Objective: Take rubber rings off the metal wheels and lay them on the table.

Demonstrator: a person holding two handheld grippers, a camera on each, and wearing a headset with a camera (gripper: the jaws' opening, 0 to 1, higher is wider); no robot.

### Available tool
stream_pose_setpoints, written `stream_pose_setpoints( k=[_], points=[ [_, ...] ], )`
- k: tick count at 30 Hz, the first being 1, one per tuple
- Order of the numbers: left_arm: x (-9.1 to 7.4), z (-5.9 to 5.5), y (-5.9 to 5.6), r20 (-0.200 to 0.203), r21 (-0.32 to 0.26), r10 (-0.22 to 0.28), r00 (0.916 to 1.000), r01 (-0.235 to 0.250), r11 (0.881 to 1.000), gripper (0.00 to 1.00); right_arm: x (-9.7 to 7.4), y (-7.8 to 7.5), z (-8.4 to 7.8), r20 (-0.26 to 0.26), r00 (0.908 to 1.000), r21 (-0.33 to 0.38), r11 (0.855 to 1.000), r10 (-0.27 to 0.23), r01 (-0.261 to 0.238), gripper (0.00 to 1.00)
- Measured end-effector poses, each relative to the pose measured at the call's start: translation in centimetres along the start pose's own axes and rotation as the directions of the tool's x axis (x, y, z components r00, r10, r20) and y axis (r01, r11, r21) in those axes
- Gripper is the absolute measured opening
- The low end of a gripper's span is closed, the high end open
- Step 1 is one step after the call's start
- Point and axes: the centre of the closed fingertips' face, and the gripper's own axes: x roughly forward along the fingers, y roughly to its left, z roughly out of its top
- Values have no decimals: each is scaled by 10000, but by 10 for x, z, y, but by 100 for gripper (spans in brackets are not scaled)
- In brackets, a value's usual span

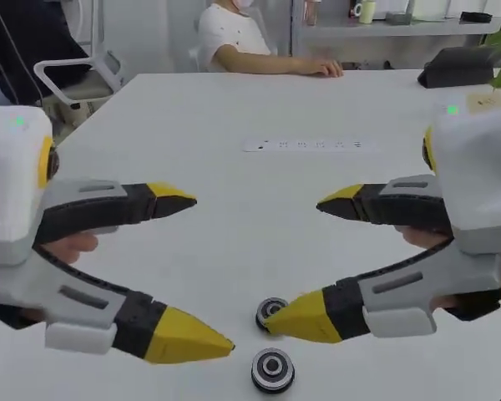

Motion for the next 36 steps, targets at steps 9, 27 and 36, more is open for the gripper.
stream_pose_setpoints(
  k=[9,27,36],
  points=[
    [33,-23,5,-394,375,-329,9987,344,9987,77,17,-9,-29,42,10000,287,9996,67,-69,59],
    [67,-70,-13,-460,-481,-1110,9928,1088,9929,56,40,27,-109,-2138,9596,437,9831,1830,-1778,30],
    [78,-85,-26,-730,-767,-1411,9873,1355,9878,47,52,32,-123,-2119,9564,1117,9772,2011,-1807,21]
  ],
)
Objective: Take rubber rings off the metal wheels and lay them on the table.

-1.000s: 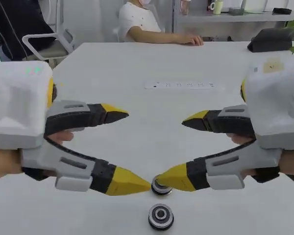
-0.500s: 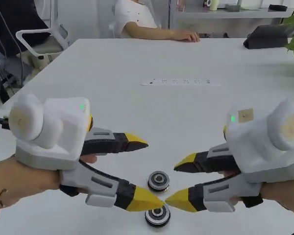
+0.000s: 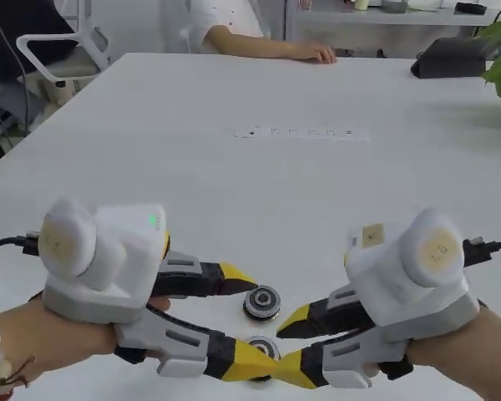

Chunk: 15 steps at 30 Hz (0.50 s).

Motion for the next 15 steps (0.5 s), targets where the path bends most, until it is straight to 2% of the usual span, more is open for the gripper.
stream_pose_setpoints(
  k=[6,11,15],
  points=[
    [6,-15,0,-411,98,-68,9991,72,9999,40,7,1,-13,-626,9980,-136,9999,-78,70,21],
    [5,-21,4,-515,-17,63,9987,-64,10000,30,8,-3,-14,-592,9978,-47,9996,-284,282,21],
    [6,-27,4,-736,138,54,9973,-44,9999,24,9,-5,-17,-653,9970,13,9992,-405,407,20]
  ],
)
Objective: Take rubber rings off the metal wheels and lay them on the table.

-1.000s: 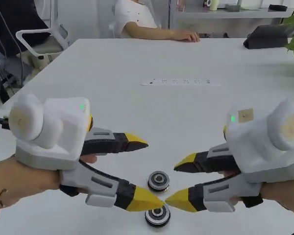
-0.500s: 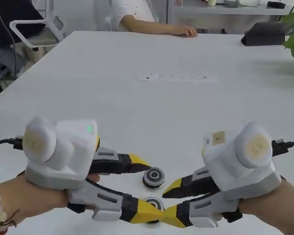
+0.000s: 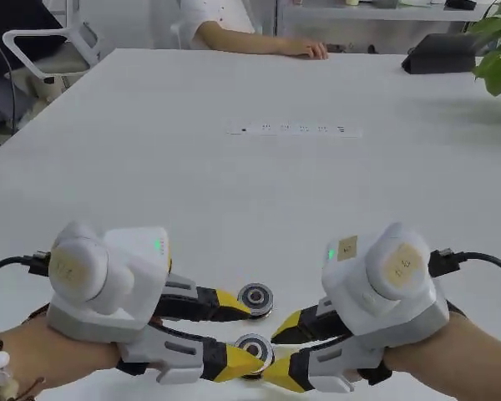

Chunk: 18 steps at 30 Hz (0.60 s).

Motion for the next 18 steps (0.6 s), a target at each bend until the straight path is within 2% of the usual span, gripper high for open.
stream_pose_setpoints(
  k=[3,7,11,18],
  points=[
    [1,-3,0,-95,135,22,10000,-21,9999,19,1,1,0,3,10000,-52,10000,1,-1,19],
    [3,-6,-1,-211,250,0,9998,5,9997,18,2,0,0,28,10000,-56,10000,-13,13,20],
    [6,-15,-1,-652,509,68,9979,-35,9987,13,2,1,1,92,9999,33,10000,45,-45,19],
    [3,-13,-3,-641,661,123,9979,-81,9978,7,1,1,0,70,9999,42,10000,74,-74,17]
  ],
)
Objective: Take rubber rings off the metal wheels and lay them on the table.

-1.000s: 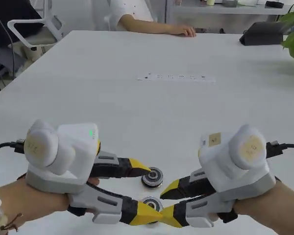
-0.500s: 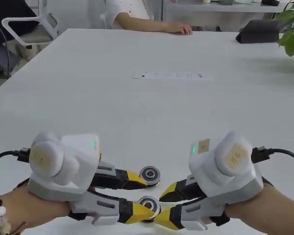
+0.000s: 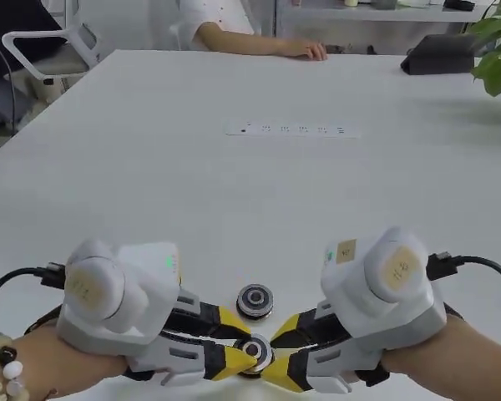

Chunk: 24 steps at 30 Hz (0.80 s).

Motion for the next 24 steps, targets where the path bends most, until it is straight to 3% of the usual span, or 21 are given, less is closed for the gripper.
stream_pose_setpoints(
  k=[9,12,24],
  points=[
    [1,1,1,9,78,39,10000,-39,10000,7,-1,-2,-5,-255,9997,-91,9999,-68,66,8],
    [1,1,1,19,68,47,10000,-47,10000,7,-3,-7,-5,-271,9991,-127,9994,-315,312,0],
    [3,1,3,37,60,67,10000,-67,10000,7,-2,-9,-5,-268,9993,541,9981,-279,293,0]
  ],
)
